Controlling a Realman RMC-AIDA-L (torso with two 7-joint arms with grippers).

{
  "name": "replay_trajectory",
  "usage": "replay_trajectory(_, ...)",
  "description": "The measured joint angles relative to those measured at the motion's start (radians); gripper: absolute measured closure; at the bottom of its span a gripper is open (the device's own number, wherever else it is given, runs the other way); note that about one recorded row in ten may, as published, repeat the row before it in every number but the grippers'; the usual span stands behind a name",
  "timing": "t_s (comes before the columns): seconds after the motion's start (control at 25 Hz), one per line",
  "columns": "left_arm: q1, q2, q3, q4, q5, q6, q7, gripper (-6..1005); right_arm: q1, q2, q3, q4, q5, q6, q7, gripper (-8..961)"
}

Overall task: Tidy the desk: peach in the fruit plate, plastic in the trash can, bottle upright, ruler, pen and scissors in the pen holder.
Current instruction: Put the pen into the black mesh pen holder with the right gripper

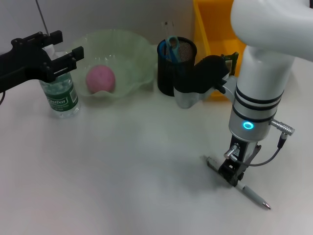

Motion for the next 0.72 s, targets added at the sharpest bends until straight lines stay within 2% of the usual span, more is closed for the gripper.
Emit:
replay_trajectory(0.4,0.002,0.0,0.0,0.0,0.0,0.001,0.0,336,-0.006,0.0,0.007,-0.029,0.0,0.007,0.0,828)
replay_trajectory(0.72,0.004,0.001,0.0,0.0,0.0,0.002,0.0,336,-0.053,-0.005,0.028,-0.16,-0.002,0.01,0.0,830)
